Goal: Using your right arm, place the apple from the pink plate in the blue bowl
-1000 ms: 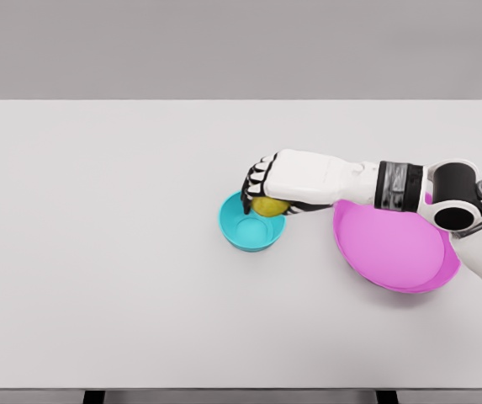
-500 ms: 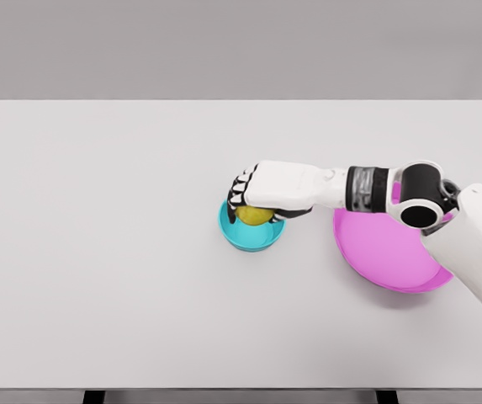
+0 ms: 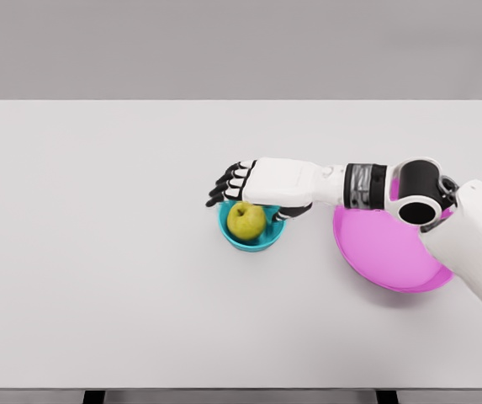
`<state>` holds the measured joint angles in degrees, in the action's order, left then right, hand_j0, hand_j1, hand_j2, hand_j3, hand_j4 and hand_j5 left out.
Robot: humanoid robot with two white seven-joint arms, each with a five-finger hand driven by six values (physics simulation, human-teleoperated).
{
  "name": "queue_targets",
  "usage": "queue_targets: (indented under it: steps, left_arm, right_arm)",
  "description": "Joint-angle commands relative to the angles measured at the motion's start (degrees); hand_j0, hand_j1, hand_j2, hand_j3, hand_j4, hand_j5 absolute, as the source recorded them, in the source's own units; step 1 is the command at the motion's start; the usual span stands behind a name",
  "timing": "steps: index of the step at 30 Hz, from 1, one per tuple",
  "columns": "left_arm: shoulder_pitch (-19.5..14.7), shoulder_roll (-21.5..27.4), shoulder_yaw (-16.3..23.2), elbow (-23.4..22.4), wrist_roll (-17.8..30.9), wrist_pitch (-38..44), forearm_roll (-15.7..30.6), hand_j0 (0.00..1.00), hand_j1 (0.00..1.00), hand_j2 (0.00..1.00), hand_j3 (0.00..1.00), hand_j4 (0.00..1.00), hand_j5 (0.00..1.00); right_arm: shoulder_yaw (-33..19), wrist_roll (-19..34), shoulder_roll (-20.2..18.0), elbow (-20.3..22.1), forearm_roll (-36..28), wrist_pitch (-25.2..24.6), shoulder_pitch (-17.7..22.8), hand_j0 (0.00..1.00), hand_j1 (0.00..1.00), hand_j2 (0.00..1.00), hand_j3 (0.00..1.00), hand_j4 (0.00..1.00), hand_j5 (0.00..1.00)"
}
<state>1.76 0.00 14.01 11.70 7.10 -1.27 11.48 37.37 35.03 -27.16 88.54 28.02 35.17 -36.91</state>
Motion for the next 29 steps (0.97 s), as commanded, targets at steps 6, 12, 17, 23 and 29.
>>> queue_targets:
  steps: [6,12,17,23,29]
  left_arm:
    - [0.00,0.00,-0.03,-0.01,0.02,-0.05,0.03,1.00,1.00,1.00,1.00,1.00,1.00]
    - [0.00,0.00,0.06,-0.01,0.02,0.04,0.03,1.00,1.00,1.00,1.00,1.00,1.00]
    - [0.00,0.00,0.06,0.08,0.02,-0.05,0.03,1.00,1.00,1.00,1.00,1.00,1.00]
    - [0.00,0.00,0.06,-0.01,0.02,-0.05,0.03,1.00,1.00,1.00,1.00,1.00,1.00]
    - [0.00,0.00,-0.12,-0.01,0.02,0.04,-0.06,1.00,1.00,1.00,1.00,1.00,1.00]
  right_arm:
    - [-6.69,-0.03,-2.19,5.68,-1.21,-0.17,0.26,1.00,1.00,1.00,1.00,1.00,1.00]
    - [-14.35,-0.03,-10.98,5.24,-1.65,-0.17,2.90,1.00,1.00,1.00,1.00,1.00,1.00]
    - [-28.58,-0.03,-12.92,5.41,-9.82,-0.17,12.12,1.00,1.00,1.00,1.00,1.00,1.00]
    - [-30.52,-0.03,-13.97,5.06,-9.73,-0.17,15.56,1.00,1.00,1.00,1.00,1.00,1.00]
    - [-32.01,-0.03,-13.97,5.24,-9.73,-0.17,17.05,1.00,1.00,1.00,1.00,1.00,1.00]
